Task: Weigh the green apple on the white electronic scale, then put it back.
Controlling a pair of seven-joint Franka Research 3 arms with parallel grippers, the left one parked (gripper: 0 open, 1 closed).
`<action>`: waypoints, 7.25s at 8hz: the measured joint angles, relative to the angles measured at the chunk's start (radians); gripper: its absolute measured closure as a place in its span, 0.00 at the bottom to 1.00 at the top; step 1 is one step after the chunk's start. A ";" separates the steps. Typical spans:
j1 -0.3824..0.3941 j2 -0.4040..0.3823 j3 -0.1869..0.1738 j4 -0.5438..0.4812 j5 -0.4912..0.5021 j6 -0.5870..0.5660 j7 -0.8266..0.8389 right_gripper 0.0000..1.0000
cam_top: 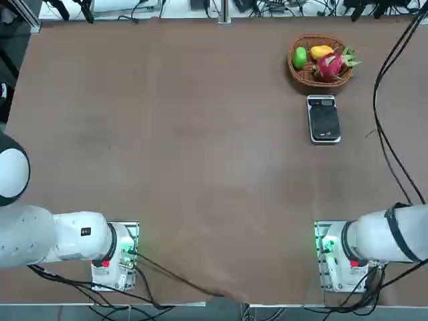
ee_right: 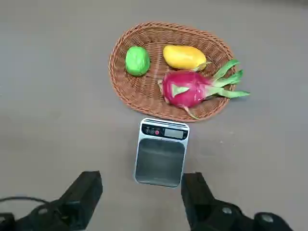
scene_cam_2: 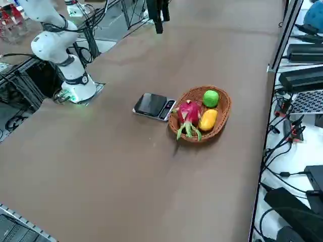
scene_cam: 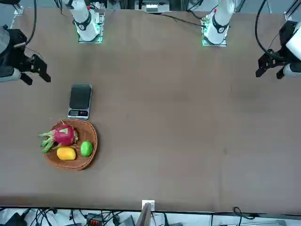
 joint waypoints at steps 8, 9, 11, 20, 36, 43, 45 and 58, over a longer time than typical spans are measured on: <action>0.006 0.247 0.004 -0.001 0.001 0.199 0.003 0.00; 0.020 0.313 0.006 0.000 0.001 0.262 0.002 0.00; 0.055 0.402 0.009 0.005 0.001 0.378 0.001 0.00; 0.108 0.703 0.010 0.159 0.000 0.636 -0.027 0.00; 0.105 0.811 -0.001 0.202 -0.031 0.643 -0.031 0.06; 0.104 0.806 -0.005 0.228 -0.032 0.650 -0.032 0.32; 0.104 0.759 -0.005 0.236 -0.032 0.562 -0.031 0.32; -0.017 0.029 -0.012 -0.750 -0.032 0.653 -0.111 0.32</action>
